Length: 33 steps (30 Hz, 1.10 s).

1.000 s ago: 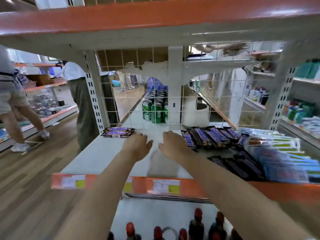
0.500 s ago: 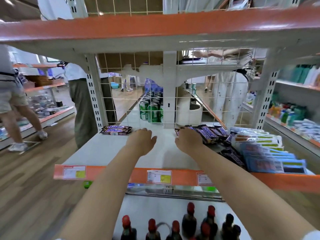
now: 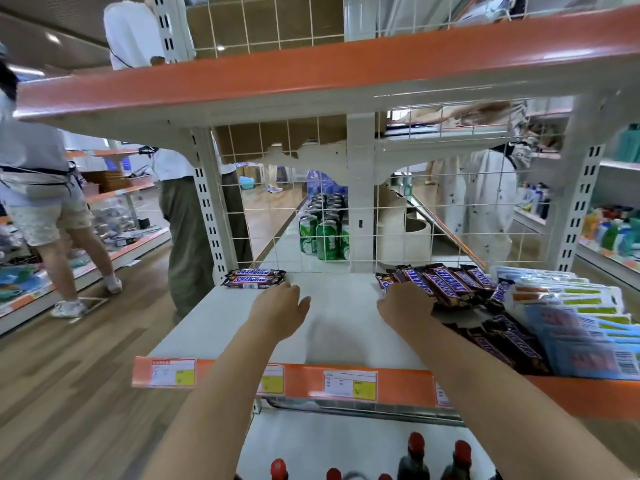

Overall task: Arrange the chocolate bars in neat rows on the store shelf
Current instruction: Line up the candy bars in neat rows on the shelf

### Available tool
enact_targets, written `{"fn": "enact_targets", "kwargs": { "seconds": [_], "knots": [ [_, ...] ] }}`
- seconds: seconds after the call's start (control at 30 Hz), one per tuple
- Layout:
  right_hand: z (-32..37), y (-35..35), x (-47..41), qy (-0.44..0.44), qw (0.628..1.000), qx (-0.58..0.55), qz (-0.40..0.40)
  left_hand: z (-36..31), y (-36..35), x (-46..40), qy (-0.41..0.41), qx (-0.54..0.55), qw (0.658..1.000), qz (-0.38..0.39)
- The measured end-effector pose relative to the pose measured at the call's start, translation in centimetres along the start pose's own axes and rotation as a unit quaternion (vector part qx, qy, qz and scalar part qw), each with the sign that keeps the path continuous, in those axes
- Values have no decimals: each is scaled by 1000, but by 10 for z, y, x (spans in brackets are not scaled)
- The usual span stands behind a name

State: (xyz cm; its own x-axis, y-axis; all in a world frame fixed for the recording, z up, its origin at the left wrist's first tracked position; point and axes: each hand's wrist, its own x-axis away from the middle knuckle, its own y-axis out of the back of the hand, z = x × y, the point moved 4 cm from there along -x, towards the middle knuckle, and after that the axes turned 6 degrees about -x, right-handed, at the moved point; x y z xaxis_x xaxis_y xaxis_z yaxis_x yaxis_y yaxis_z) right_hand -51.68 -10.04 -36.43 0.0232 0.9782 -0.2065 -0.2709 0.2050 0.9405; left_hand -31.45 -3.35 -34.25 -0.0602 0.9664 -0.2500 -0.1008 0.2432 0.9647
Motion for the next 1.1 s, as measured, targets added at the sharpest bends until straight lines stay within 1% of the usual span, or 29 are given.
{"fn": "enact_targets", "kwargs": {
  "seconds": [0.13, 0.27, 0.4, 0.57, 0.73, 0.83, 0.97, 1.1],
  "knots": [
    [4, -5, -10, -1, 997, 68, 22, 8, -5, -2, 5, 4, 1000, 0],
    [9, -8, -17, -20, 993, 108, 42, 13, -9, -3, 7, 1, 1000, 7],
    [16, -14, -18, -6, 990, 136, 44, 18, -15, -5, 15, 6, 1000, 12],
    [14, -17, -18, -13, 993, 110, 33, 19, -18, -3, 14, 8, 1000, 19],
    [10, -18, -21, -60, 996, 42, 53, 21, -17, -2, 14, 9, 1000, 13],
    [8, -19, -21, -56, 997, 21, 43, 21, -15, -1, 14, 7, 1000, 10],
    [9, -16, -19, -23, 999, 29, 12, 22, -12, 0, 10, 4, 1000, 3],
    [21, -6, -18, 86, 992, 93, -17, 23, -8, 3, 10, -6, 1000, -2]
  ]
}}
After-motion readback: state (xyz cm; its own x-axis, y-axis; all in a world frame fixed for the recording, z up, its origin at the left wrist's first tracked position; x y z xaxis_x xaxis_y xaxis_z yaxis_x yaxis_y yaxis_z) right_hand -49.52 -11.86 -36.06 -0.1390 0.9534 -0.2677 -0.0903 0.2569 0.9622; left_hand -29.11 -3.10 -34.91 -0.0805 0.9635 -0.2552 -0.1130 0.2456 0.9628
